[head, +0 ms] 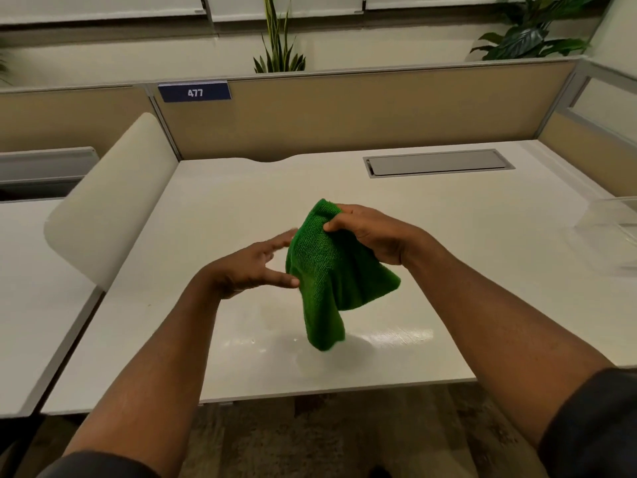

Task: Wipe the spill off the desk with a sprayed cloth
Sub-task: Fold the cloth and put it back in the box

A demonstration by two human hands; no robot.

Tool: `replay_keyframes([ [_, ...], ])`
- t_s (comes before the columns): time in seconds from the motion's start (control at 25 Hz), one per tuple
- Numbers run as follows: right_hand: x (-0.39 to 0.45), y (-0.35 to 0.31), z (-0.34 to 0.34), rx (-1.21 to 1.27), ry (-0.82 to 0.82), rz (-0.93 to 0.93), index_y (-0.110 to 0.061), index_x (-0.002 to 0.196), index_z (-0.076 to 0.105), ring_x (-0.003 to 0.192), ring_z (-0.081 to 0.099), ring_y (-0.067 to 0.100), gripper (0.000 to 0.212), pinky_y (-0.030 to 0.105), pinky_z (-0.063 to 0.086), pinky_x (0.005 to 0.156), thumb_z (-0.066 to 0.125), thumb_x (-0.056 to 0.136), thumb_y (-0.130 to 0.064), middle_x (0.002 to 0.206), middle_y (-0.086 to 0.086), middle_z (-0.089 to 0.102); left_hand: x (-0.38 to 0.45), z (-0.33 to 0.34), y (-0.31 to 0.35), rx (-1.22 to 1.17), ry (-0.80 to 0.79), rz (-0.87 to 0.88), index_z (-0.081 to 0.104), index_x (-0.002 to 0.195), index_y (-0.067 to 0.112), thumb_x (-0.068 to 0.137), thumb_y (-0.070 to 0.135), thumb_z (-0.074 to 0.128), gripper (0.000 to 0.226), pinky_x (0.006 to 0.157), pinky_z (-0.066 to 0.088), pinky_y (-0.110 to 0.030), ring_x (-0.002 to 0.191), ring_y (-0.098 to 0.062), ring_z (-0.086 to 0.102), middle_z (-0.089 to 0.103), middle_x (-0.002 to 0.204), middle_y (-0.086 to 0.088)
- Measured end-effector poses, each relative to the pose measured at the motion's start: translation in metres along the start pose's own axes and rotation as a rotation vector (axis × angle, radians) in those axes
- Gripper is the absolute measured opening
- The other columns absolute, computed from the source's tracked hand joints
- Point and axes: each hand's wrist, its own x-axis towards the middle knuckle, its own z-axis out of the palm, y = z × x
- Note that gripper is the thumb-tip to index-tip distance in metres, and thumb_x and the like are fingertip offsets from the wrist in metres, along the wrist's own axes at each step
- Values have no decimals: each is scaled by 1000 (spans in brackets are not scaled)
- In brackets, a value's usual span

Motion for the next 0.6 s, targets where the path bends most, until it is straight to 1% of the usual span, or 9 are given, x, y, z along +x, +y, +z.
replay_keyframes([
  [0.04,3,-2,0,-7,-2,-5,-20,95,69,80,72,11,20,23,57,67,51,93,-14,86,-4,76,-1,0,2,-5,-36,-13,53,134,42,72,30,84,70,110,35,-37,138,-8,41,48,148,12],
  [0.08,6,-3,0,-5,1,-13,-21,95,69,81,72,13,20,24,57,68,51,92,-14,87,-3,76,-3,0,2,-55,-62,-22,61,128,32,76,23,82,58,102,46,-37,129,-15,53,59,138,4],
  [0.12,8,-2,0,7,5,-22,-21,95,69,83,71,14,19,26,56,70,52,92,-14,88,-3,76,-6,1,2,-121,-88,-20,63,125,24,79,18,79,50,94,52,-35,122,-21,60,64,131,-3],
  [0.2,12,1,-1,43,5,-32,-20,97,69,85,71,15,20,28,56,73,52,92,-13,90,-2,76,-11,3,-3,-218,-116,-14,60,128,18,82,12,75,49,93,52,-30,121,-25,60,64,131,-9],
  [0.28,15,4,-1,55,3,-36,-18,99,69,85,72,14,20,27,57,74,51,94,-11,90,-1,76,-15,4,-7,-191,-104,-53,64,124,15,80,16,77,45,96,50,-32,119,-25,62,67,127,-10],
  [0.36,17,5,-2,42,43,-49,-15,103,67,90,70,17,20,32,57,82,49,95,-10,96,3,74,-18,2,-11,-47,13,-117,73,108,14,75,25,82,36,97,52,-39,110,-24,67,74,112,-9],
  [0.44,18,5,-8,-8,134,-73,-13,108,65,100,68,24,21,39,54,92,48,96,-11,107,11,71,-20,-4,-14,47,204,-143,77,95,13,72,33,82,32,92,54,-43,98,-24,71,77,97,-9],
  [0.52,16,6,-17,-38,236,-75,-14,110,64,106,65,28,21,42,52,95,48,97,-12,113,13,69,-22,-9,-9,-21,322,-94,78,90,15,70,37,81,30,81,54,-37,88,-19,73,78,91,-9],
  [0.6,13,7,-26,7,299,-83,-15,112,63,106,65,27,22,41,53,94,48,97,-12,113,12,69,-21,-12,4,-101,389,-35,79,88,19,71,35,79,24,79,53,-31,87,-19,73,78,90,-8],
])
